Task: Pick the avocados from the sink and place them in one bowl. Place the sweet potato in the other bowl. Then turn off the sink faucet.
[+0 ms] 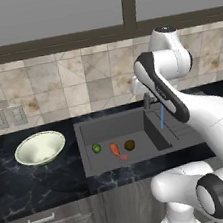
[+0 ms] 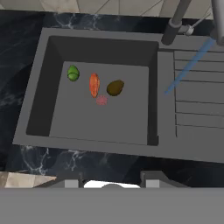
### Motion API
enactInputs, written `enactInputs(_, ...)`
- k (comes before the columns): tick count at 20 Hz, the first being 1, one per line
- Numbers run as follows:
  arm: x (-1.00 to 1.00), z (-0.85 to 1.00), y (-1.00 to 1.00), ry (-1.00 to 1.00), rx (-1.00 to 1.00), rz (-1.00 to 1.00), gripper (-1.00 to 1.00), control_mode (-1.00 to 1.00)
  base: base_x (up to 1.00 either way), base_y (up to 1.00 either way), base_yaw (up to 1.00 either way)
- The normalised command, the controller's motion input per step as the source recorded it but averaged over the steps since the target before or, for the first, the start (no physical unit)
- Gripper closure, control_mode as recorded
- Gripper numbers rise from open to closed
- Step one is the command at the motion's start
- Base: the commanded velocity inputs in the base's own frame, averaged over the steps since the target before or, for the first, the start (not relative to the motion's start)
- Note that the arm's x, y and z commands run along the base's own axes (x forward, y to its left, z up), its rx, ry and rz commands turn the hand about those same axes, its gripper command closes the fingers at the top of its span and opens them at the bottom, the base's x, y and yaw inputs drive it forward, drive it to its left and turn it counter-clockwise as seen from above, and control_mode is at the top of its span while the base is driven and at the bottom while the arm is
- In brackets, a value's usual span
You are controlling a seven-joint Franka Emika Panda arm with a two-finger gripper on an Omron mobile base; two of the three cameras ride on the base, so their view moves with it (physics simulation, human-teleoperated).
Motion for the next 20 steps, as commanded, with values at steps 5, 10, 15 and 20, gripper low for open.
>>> enactInputs(5, 0.0, -0.12, 0.0, 0.0, 0.02, -0.01, -1.0, -1.0, 0.0, 0.0, 0.0)
enactInputs(10, 0.0, -0.37, 0.0, 0.0, 0.07, -0.03, -1.0, -1.0, 0.0, 0.0, 0.0)
enactInputs(15, 0.0, -0.39, 0.0, 0.0, 0.04, -0.08, -1.0, -1.0, 0.0, 0.0, 0.0)
enactInputs(20, 0.03, -0.41, 0.0, 0.0, 0.0, -0.15, -1.0, -1.0, 0.0, 0.0, 0.0)
